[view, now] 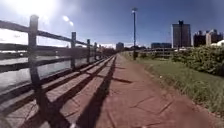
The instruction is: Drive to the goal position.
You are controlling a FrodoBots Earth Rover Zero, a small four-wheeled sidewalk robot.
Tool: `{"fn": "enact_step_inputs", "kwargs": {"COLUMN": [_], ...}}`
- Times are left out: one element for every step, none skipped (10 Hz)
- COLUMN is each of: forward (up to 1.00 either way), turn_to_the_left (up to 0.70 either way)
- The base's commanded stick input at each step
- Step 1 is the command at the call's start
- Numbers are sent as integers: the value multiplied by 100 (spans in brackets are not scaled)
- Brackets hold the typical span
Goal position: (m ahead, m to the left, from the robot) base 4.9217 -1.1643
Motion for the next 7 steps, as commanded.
{"fn": "enact_step_inputs", "kwargs": {"forward": [85, 85, 85, 85, 85, 85, 85], "turn_to_the_left": [0, 0, 0, 0, 0, 0, 0]}}
